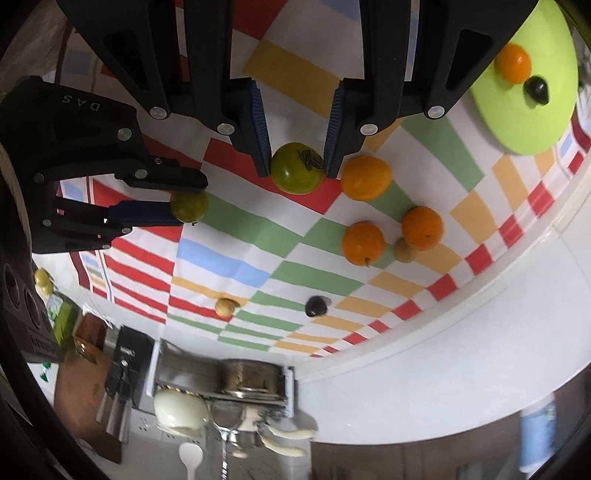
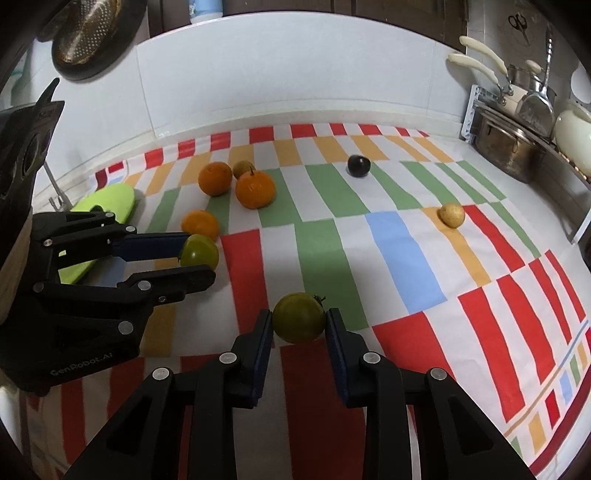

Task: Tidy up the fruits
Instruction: 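Close left tool on a green tomato while right tool grasps another green tomato, then carry both green tomatoes onto the green plate and open both tools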

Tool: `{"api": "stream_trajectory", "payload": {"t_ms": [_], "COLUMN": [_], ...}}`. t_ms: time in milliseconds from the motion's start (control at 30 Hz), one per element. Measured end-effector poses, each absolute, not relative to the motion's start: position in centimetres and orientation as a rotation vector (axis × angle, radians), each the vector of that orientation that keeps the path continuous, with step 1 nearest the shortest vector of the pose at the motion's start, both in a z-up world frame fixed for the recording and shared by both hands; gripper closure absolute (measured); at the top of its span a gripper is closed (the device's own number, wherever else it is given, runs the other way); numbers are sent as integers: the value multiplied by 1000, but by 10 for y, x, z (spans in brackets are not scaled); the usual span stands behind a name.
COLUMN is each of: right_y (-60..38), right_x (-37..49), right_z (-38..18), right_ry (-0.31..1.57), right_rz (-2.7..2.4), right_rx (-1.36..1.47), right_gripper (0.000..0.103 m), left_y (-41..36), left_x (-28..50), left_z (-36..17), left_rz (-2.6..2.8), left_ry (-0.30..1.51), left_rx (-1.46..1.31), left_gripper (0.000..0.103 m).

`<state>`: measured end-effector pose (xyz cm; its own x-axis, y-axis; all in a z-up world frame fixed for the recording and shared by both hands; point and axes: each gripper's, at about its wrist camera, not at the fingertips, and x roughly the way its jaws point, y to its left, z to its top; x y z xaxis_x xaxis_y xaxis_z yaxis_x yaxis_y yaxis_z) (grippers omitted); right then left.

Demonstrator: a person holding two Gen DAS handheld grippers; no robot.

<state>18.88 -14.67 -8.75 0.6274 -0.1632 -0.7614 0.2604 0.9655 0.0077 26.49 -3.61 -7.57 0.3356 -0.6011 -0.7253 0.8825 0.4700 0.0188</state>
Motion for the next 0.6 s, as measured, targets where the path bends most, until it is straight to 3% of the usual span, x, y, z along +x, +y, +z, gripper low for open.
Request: {"api": "stream_trajectory", "payload": {"t_ms": [600], "right_y": [-114], "right_x": [182], "right_z": [-23], "right_ry": [700], "right_rz": [-118], "right_rx": [64], "right_gripper": [73], "left_y": [24], "left_x": [240], "left_z": [-12], "left_rz": [-792], "left_ry": [621], "left_rx": [268], "left_gripper": [74]}}
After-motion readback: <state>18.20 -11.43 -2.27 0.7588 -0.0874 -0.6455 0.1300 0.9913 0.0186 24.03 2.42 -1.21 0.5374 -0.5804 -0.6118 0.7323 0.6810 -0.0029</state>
